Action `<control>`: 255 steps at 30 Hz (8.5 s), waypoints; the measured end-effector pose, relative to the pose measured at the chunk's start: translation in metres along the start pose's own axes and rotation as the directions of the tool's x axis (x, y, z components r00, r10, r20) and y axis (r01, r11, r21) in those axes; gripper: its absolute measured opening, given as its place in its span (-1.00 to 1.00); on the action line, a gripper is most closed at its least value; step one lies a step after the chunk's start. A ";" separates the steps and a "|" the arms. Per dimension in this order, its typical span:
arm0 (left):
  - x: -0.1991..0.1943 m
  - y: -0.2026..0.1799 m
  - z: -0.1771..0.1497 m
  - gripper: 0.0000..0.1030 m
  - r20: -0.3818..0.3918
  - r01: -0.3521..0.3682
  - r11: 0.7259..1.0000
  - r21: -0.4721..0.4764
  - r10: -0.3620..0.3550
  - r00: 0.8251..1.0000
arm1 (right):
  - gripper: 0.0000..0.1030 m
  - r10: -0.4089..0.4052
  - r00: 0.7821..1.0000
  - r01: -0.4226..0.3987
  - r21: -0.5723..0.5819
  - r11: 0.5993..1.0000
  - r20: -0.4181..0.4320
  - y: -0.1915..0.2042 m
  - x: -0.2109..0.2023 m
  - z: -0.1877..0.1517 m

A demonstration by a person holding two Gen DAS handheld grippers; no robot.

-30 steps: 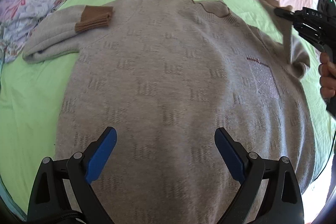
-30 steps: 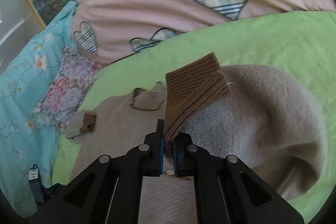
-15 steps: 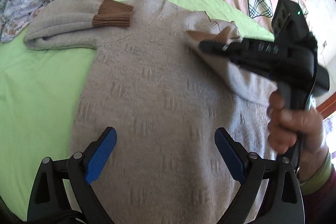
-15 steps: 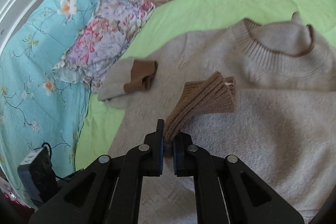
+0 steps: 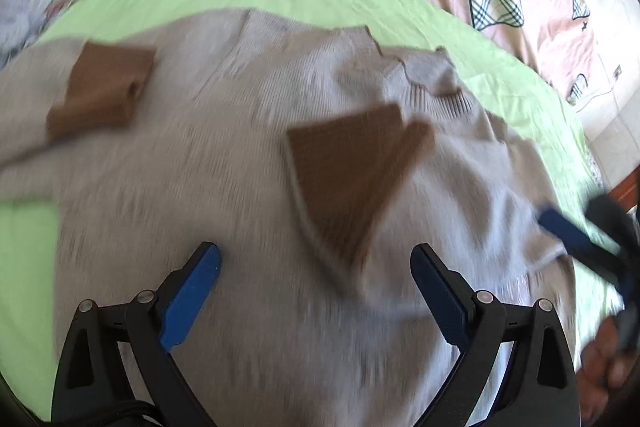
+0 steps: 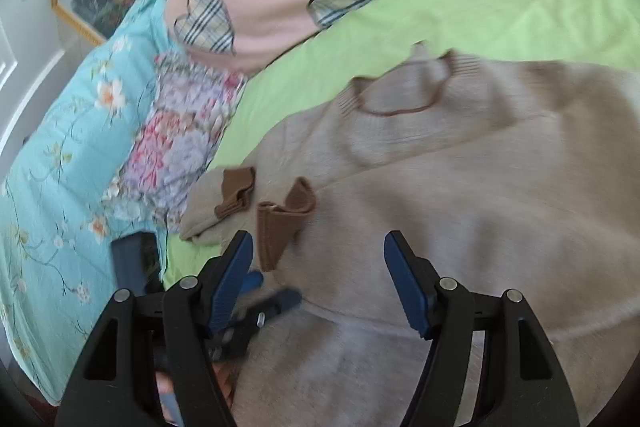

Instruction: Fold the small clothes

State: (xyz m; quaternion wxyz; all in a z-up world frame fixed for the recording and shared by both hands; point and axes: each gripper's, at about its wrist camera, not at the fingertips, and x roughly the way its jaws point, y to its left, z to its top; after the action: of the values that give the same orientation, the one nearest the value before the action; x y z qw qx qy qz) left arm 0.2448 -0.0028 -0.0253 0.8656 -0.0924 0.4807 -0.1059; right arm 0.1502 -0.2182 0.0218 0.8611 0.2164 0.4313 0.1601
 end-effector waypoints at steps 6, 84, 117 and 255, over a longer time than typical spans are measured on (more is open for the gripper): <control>0.003 0.006 0.023 -0.69 0.032 0.053 0.999 0.002 -0.053 0.998 | 0.34 -0.057 0.998 0.054 0.067 0.996 0.037 -0.025 -0.041 -0.020; -0.060 0.090 0.045 -0.82 0.222 -0.261 0.965 0.020 0.250 0.942 | 0.05 -0.301 0.953 0.302 0.024 0.953 -0.024 -0.036 -0.040 -0.046; -0.012 -0.105 -0.030 -0.06 0.023 0.222 0.936 0.271 -0.237 0.971 | 0.05 -0.304 0.950 0.295 0.113 0.949 0.077 -0.065 -0.085 -0.034; -0.227 0.066 -0.139 -0.86 0.373 0.350 0.937 -0.012 -0.320 0.871 | -0.83 0.112 0.961 -0.099 -0.066 0.993 0.251 -0.028 -0.205 -0.110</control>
State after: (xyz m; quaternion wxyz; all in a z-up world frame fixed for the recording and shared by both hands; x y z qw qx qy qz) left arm 0.0157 0.1145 0.0697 0.9038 -0.2264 0.2919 -0.2162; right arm -0.0547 -0.3110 0.0873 0.9050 0.2349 0.3007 0.1881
